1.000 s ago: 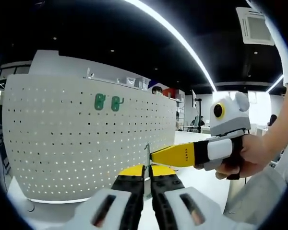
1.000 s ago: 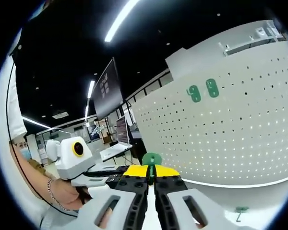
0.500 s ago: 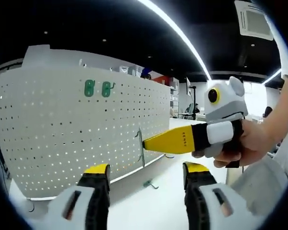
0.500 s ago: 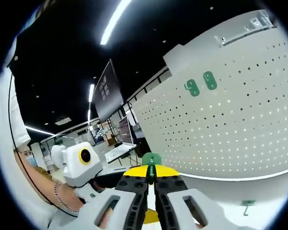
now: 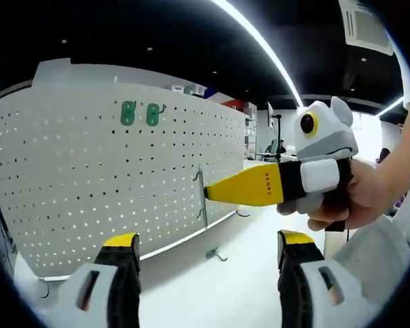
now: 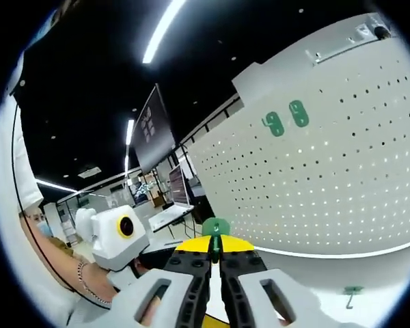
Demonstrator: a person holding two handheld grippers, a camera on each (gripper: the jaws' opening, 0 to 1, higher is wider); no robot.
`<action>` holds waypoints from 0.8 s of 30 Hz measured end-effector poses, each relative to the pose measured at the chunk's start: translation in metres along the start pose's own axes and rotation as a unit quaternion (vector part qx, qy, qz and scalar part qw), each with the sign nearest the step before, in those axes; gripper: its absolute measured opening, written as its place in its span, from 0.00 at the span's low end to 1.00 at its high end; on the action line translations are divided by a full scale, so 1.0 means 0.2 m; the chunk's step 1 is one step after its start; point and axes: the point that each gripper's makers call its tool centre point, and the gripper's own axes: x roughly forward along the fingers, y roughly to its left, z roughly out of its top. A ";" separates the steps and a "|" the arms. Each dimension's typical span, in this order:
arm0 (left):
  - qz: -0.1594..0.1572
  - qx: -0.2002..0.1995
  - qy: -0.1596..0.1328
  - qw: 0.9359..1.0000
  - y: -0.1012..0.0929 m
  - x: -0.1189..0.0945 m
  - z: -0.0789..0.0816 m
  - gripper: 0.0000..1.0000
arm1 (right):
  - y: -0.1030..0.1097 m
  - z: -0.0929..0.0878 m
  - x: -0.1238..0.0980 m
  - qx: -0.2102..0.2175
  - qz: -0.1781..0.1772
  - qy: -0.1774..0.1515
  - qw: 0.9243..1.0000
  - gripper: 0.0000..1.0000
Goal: Insert the hook assembly into the mounting plate slot until the hook locks in place.
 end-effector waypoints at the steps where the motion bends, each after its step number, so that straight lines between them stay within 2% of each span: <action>1: -0.001 -0.001 0.001 1.000 0.00 0.00 0.00 0.84 | -0.01 0.01 0.00 -0.011 -0.005 0.001 1.000 0.00; 9: -0.008 0.000 0.016 1.000 0.01 -0.02 -0.05 0.82 | -0.11 0.17 0.00 -0.047 -0.038 -0.017 0.998 0.00; 24: -0.023 -0.018 0.042 0.999 0.00 -0.12 -0.16 0.81 | -0.30 0.40 -0.03 -0.057 -0.082 -0.055 0.993 0.00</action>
